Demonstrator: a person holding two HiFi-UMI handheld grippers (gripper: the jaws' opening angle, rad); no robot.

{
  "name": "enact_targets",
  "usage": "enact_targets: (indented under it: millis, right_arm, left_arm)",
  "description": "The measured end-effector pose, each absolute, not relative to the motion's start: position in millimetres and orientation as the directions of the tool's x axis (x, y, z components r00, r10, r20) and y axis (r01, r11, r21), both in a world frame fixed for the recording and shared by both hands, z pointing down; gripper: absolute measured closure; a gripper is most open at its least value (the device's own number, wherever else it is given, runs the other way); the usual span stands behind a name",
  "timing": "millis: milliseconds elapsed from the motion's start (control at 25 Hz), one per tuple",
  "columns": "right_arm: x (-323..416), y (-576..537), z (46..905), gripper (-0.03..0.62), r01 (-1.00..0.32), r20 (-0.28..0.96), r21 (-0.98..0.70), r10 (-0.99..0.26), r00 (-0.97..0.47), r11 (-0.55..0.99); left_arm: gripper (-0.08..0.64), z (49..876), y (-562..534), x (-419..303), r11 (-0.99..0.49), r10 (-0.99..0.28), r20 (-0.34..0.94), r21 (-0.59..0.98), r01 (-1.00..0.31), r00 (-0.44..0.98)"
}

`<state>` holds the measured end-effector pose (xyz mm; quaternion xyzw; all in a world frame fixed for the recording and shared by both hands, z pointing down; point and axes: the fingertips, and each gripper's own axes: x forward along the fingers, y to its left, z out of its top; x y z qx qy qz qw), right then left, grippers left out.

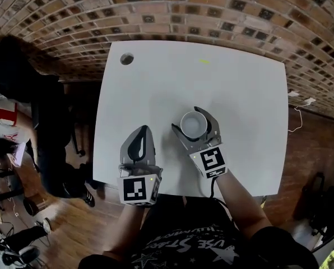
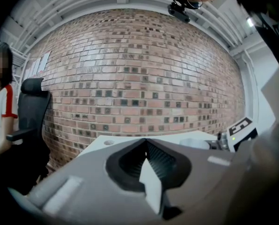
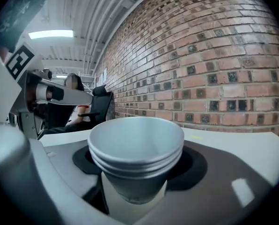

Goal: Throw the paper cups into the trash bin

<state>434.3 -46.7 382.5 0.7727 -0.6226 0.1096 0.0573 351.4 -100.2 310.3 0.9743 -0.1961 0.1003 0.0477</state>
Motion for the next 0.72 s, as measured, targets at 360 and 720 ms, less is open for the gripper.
enact_targets:
  millis: [360, 720]
  right_arm:
    - [429, -20, 328, 0.239, -0.99, 0.111, -0.077, -0.988, 0.108, -0.117]
    - [402, -22, 288, 0.239, -0.994, 0.059, -0.106, -0.998, -0.003, -0.004]
  left_arm:
    - [0.555, 273, -81, 328, -0.876, -0.478, 0.144, -0.001, -0.483, 0.867]
    - [0.554, 223, -61, 254, -0.791, -0.612, 0.077, -0.046, -0.61, 0.787]
